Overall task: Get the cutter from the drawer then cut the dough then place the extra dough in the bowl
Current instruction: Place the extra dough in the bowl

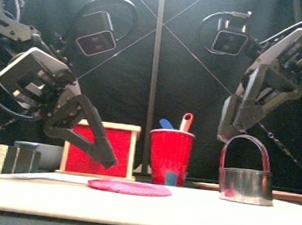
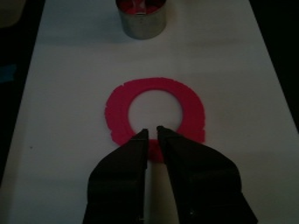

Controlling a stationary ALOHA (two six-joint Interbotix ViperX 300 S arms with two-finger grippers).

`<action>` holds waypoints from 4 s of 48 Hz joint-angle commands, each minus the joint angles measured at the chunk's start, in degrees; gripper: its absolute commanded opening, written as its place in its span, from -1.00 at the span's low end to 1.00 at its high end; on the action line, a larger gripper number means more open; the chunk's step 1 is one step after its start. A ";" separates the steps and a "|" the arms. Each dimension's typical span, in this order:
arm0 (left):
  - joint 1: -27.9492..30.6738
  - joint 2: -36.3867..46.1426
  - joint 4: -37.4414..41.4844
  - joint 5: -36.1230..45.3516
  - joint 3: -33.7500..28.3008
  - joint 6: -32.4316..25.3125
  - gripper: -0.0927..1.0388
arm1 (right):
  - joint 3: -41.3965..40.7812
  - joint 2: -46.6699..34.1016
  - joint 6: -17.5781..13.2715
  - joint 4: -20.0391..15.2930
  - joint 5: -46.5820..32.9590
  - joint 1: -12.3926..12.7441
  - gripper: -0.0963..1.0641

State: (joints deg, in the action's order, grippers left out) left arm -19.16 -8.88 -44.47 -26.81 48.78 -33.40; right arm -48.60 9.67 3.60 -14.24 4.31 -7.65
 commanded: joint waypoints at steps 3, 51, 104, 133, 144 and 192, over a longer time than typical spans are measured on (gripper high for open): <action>2.02 1.41 0.35 -0.44 -0.97 -0.26 0.66 | 1.49 0.62 0.09 0.53 -0.62 0.44 0.61; 5.36 -6.15 3.52 9.49 -4.66 -2.02 0.27 | 2.72 -2.64 0.00 0.35 -1.49 0.70 0.61; 27.51 52.12 6.86 3.69 17.58 -8.88 0.02 | 3.69 -4.39 0.18 0.97 -1.49 1.76 0.61; 49.39 58.27 6.50 21.97 26.28 -8.70 0.02 | 6.15 -3.60 0.18 8.35 -6.86 4.31 0.61; 48.96 52.91 6.50 23.47 26.02 -8.70 0.13 | 6.24 -3.60 0.09 8.44 -7.56 4.39 0.61; 17.75 51.94 12.66 1.67 22.68 -5.01 0.67 | 1.41 -0.53 0.18 12.30 -34.89 13.80 0.61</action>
State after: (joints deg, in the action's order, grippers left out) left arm 0.44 43.15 -32.43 -23.64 72.95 -38.41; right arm -47.81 7.56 4.04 -1.85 -27.86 5.10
